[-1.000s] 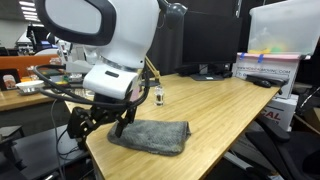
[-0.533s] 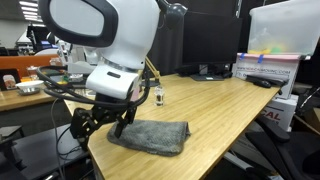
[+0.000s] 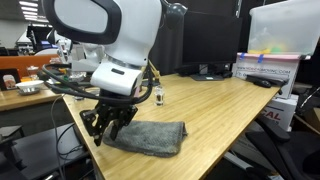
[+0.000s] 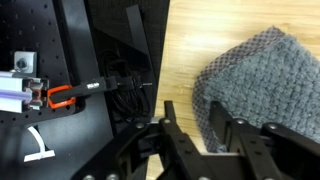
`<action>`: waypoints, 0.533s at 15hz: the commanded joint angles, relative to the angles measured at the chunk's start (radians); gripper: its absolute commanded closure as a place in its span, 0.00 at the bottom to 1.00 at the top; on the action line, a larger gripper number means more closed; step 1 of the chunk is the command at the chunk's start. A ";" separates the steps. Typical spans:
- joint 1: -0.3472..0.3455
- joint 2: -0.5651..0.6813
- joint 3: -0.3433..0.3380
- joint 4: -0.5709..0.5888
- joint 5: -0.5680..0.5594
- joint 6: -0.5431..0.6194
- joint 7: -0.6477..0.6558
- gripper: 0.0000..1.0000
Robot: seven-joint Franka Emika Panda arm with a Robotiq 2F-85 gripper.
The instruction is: Unfold the towel
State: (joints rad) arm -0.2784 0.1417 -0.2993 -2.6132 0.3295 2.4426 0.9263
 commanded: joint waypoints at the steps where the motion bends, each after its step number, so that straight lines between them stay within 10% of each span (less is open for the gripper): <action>1: 0.003 0.039 0.009 0.021 0.045 0.005 -0.028 0.52; 8: 0.004 0.097 0.029 0.063 0.111 -0.012 -0.068 0.53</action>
State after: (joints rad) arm -0.2780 0.1686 -0.2846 -2.5883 0.3895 2.4324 0.8991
